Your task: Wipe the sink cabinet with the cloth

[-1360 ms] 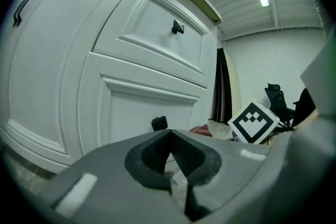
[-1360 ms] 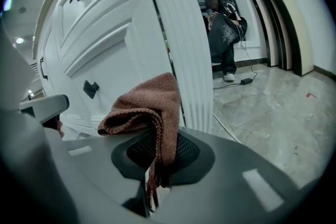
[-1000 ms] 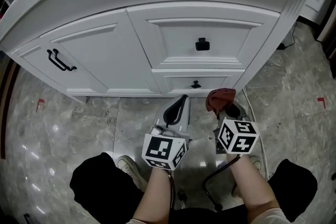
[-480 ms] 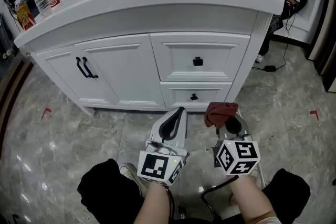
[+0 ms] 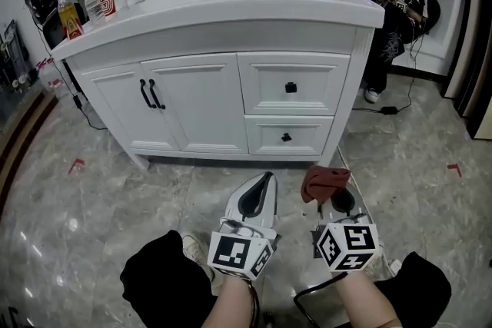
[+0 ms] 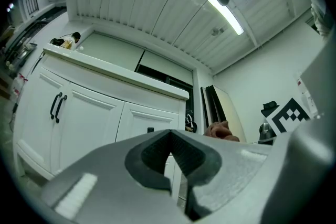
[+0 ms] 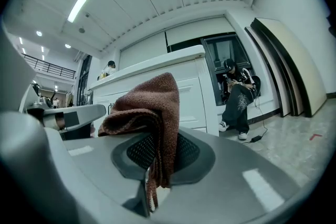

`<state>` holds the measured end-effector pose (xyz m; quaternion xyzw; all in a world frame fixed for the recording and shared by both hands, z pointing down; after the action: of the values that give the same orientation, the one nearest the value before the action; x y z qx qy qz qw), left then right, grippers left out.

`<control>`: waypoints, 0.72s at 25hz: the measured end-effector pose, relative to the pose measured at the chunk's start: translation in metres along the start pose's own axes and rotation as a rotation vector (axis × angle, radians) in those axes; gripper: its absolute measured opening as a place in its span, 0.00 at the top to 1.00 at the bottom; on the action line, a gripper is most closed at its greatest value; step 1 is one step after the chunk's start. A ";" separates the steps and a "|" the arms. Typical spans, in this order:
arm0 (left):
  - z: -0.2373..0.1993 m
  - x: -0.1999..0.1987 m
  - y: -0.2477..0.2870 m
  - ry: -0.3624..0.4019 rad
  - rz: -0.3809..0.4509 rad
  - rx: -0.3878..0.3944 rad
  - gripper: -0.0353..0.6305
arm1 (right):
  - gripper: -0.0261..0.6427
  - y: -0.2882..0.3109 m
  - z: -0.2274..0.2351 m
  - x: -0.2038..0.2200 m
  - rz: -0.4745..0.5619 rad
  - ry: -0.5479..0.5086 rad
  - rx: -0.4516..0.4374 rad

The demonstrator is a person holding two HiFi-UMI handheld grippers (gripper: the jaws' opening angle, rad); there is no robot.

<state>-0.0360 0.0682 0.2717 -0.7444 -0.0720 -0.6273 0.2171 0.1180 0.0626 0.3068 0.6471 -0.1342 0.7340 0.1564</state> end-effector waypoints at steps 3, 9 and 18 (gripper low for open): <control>0.007 -0.001 -0.027 0.022 -0.007 0.010 0.95 | 0.84 -0.022 -0.013 0.004 0.001 -0.001 0.006; 0.014 -0.006 -0.065 0.057 -0.008 0.032 0.95 | 0.84 -0.049 -0.037 0.010 -0.006 0.024 -0.013; 0.018 -0.007 -0.080 0.094 -0.028 0.055 0.95 | 0.85 -0.057 -0.045 0.000 0.002 -0.002 -0.012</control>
<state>-0.0515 0.1486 0.2818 -0.7068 -0.0893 -0.6624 0.2316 0.1001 0.1325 0.3012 0.6469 -0.1393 0.7326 0.1596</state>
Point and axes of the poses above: the fingertips, and each gripper's own axes: y forward along the fingers, z to its right, x out of its underside, the point moved 4 cm from there along -y, backward along the fingers, and after that the axes turned 9 degrees about -x, right-handed, at the moved point
